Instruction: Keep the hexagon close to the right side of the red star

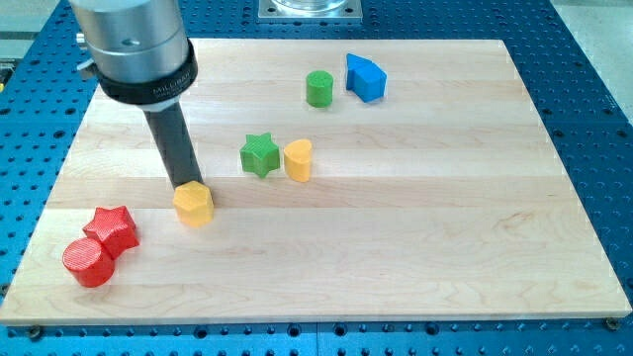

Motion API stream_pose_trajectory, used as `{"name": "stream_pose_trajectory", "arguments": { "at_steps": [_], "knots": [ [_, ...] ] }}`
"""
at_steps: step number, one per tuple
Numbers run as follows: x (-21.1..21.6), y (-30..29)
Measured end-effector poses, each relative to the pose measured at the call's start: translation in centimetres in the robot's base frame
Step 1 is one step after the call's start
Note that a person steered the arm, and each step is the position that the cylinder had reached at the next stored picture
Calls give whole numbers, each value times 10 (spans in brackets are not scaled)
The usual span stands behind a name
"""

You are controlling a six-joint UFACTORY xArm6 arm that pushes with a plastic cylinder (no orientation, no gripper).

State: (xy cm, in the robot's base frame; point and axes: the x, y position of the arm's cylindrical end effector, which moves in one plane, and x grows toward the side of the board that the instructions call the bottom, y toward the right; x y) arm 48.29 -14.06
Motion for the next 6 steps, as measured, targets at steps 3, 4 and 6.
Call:
{"name": "stream_pose_trajectory", "arguments": {
  "at_steps": [3, 4, 6],
  "knots": [
    [39, 69],
    [46, 103],
    [78, 43]
  ]
}}
